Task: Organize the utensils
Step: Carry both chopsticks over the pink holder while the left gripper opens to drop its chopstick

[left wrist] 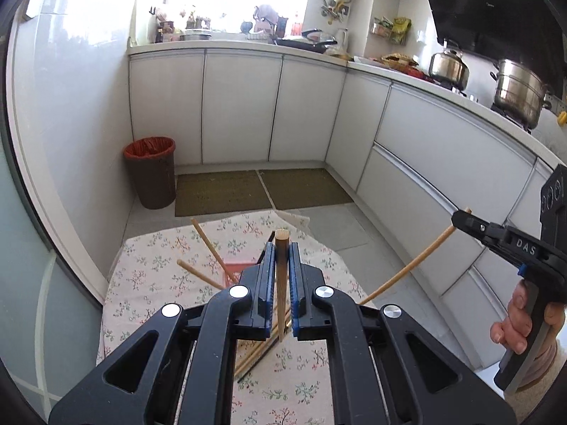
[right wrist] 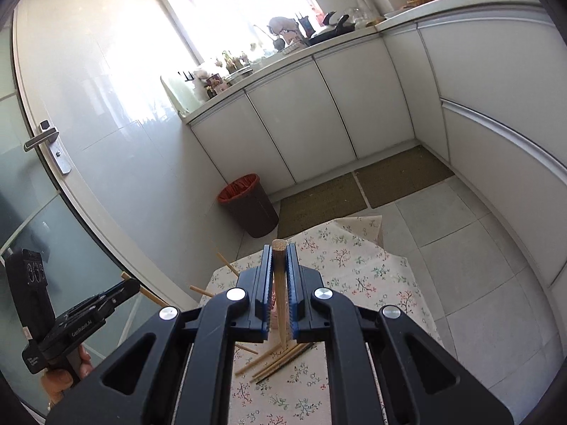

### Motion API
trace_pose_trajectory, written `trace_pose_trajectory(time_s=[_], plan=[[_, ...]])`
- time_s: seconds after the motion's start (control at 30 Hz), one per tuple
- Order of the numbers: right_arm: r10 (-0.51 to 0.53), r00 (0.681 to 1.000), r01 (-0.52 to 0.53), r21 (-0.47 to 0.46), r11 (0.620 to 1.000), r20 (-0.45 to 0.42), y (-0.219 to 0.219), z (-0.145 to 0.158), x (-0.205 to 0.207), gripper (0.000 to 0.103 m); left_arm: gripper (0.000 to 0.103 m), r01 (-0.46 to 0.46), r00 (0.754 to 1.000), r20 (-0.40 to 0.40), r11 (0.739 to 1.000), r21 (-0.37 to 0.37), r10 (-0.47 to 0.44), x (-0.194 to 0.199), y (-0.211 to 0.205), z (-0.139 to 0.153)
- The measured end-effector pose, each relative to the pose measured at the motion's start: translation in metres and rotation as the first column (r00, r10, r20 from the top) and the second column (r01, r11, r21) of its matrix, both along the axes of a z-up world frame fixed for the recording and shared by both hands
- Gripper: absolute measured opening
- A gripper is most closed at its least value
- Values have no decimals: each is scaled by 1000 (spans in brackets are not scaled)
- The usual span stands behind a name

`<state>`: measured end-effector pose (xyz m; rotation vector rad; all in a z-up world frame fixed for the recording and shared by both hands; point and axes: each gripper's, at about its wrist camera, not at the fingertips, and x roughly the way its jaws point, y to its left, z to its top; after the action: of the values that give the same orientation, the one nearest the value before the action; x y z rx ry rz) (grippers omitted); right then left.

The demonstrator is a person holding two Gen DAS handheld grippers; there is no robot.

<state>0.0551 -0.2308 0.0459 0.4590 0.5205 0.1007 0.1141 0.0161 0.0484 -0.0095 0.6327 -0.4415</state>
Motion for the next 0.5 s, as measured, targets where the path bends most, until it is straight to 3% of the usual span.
trace_pose_trajectory(time_s=[0.2,0.5], plan=[[9,1000,-9,6,1000,12,-7,8,7,8,6,-119,991,52,993,-7,120,37,-6,12],[-16,1000,16,0,1000,-26,-25,-11,26,8,6,-243,970,-16,970,15,243,101,-10,-36]])
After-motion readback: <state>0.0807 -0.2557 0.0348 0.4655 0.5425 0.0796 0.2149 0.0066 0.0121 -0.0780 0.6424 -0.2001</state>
